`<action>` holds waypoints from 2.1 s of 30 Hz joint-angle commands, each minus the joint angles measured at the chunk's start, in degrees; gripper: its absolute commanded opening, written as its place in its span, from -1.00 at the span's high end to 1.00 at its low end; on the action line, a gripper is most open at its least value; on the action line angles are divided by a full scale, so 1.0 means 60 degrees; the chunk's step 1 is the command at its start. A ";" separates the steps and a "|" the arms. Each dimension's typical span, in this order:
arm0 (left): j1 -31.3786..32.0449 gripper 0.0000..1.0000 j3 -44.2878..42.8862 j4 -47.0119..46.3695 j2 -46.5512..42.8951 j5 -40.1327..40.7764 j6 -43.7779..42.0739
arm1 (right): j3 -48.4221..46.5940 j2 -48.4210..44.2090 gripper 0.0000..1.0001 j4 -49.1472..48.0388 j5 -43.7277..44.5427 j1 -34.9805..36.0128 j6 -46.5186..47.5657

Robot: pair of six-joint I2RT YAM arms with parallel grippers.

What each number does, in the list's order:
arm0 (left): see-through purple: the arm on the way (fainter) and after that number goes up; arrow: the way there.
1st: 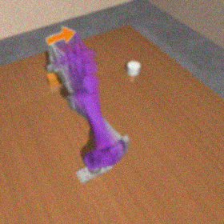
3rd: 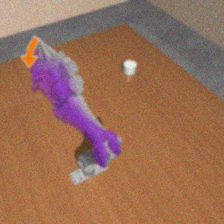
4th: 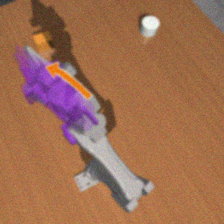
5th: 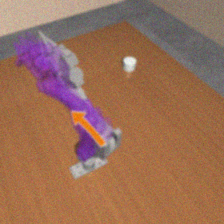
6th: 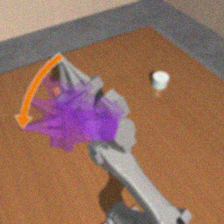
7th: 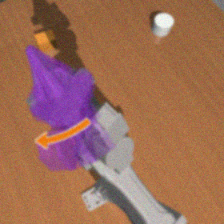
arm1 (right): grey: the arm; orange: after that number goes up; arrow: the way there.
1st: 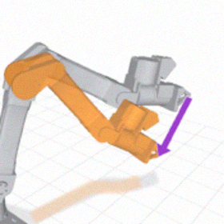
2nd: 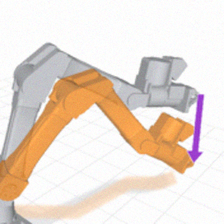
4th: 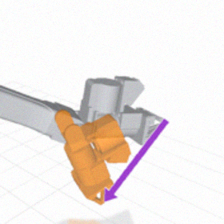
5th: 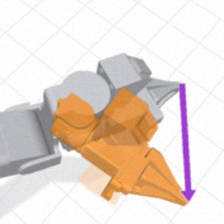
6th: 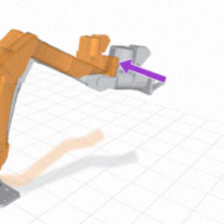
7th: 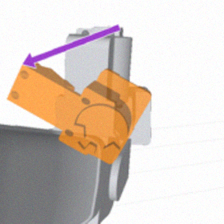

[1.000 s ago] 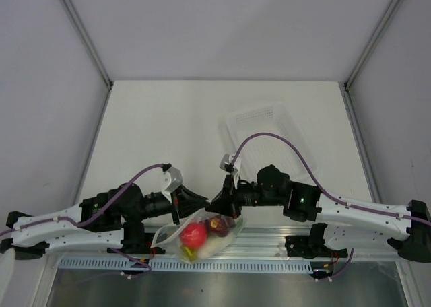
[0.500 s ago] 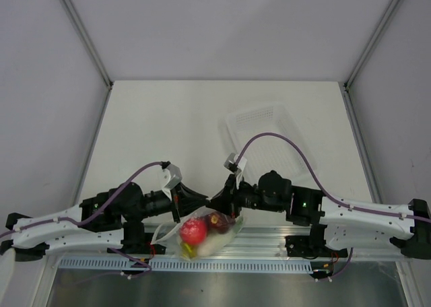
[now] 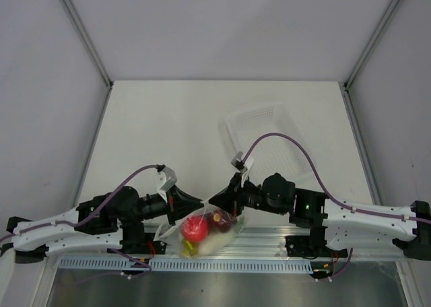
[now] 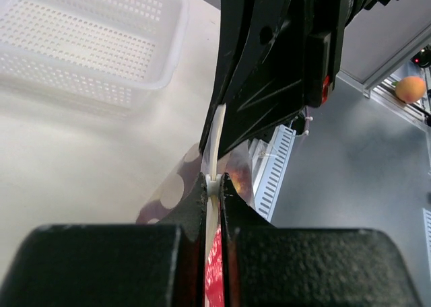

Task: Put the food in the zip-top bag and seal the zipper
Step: Zip the zipper food storage bag at the center of the board.

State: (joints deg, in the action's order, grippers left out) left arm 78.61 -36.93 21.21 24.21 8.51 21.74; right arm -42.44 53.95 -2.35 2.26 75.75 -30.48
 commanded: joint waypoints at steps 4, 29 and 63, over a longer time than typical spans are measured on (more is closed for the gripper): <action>0.0009 0.99 0.0149 0.1501 -0.0592 0.0060 0.0872 | -0.0076 -0.0525 1.00 -0.0722 0.0794 -0.0070 -0.0018; 0.0009 0.99 -0.0525 0.1753 -0.0416 -0.0086 0.1094 | -0.2770 0.1334 0.09 0.3626 -0.3845 -0.0992 0.3260; 0.0009 0.99 -0.0584 0.1489 -0.0504 -0.0335 0.0933 | -0.5496 0.4542 0.20 0.6119 -0.8420 -0.2751 0.5329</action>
State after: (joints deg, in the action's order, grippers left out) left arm 78.63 -38.17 31.83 21.21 7.16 27.99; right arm -72.99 80.42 33.52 -47.48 58.43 0.27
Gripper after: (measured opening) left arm 0.027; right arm 0.403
